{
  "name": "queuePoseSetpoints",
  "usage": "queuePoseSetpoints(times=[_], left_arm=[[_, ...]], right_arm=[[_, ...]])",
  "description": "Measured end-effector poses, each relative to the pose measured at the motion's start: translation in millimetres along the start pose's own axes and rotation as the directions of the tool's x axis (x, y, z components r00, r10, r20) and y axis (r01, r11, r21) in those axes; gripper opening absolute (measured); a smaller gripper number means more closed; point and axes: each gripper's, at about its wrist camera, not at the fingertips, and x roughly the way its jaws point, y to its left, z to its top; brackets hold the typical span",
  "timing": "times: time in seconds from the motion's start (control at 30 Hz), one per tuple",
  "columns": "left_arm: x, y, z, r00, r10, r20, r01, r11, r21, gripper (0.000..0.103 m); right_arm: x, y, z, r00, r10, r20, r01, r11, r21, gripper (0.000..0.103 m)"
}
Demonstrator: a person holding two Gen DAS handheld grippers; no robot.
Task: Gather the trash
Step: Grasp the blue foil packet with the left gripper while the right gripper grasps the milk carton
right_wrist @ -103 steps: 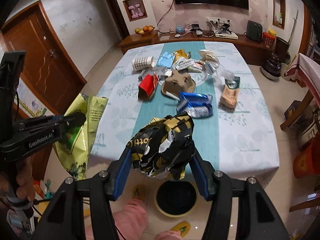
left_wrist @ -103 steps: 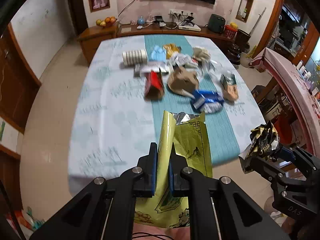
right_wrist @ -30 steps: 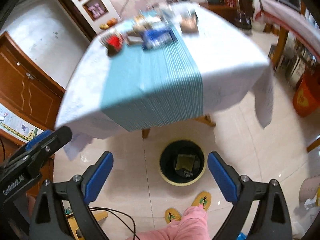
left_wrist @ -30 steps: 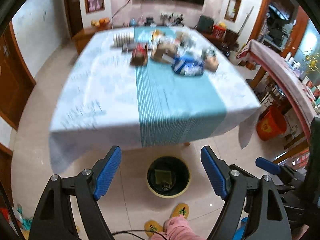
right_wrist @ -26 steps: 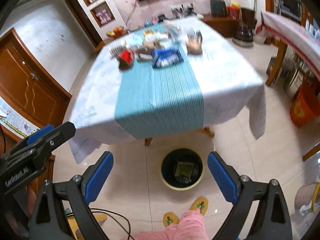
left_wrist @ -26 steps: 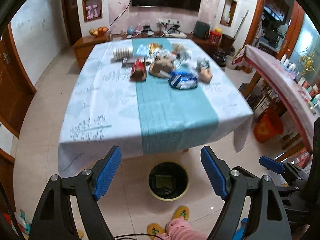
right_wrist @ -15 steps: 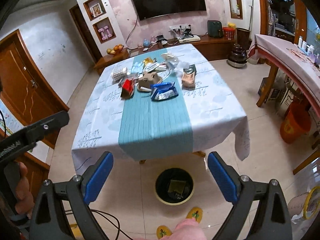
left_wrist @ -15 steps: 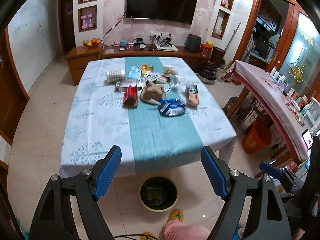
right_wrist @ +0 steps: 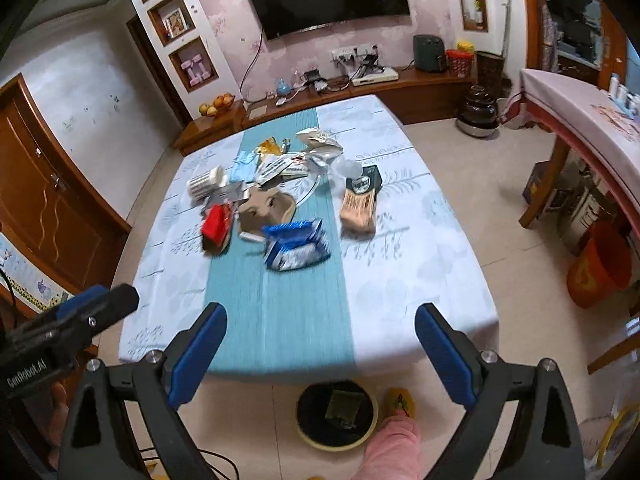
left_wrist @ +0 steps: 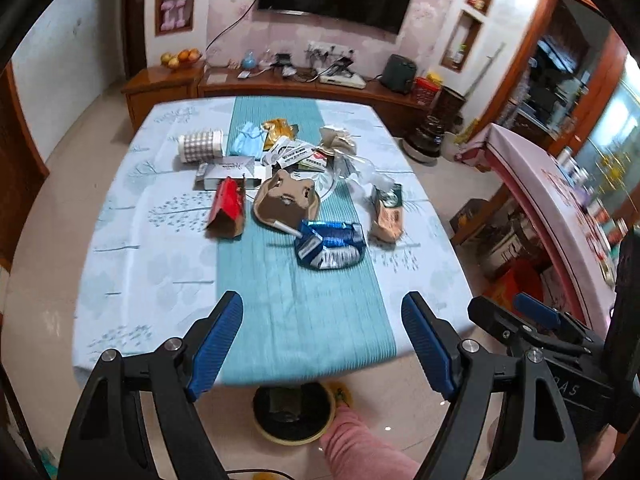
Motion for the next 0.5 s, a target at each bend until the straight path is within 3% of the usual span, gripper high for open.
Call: queuePoseSetpoints(times=[0.27, 0.5], left_arm=[[113, 6, 34, 0.99, 0.043, -0.138, -0.072, 0.974, -0.214, 0.08], [180, 28, 34, 0.974, 0.049, -0.223, -0.135, 0.912, -0.387, 0.08]], right_arm=[[102, -30, 72, 0.988, 0.015, -0.156, -0.026, 0.997, -0.068, 0.095], [190, -45, 105, 0.967, -0.007, -0.253, -0.011, 0.998, -0.067, 0.095]])
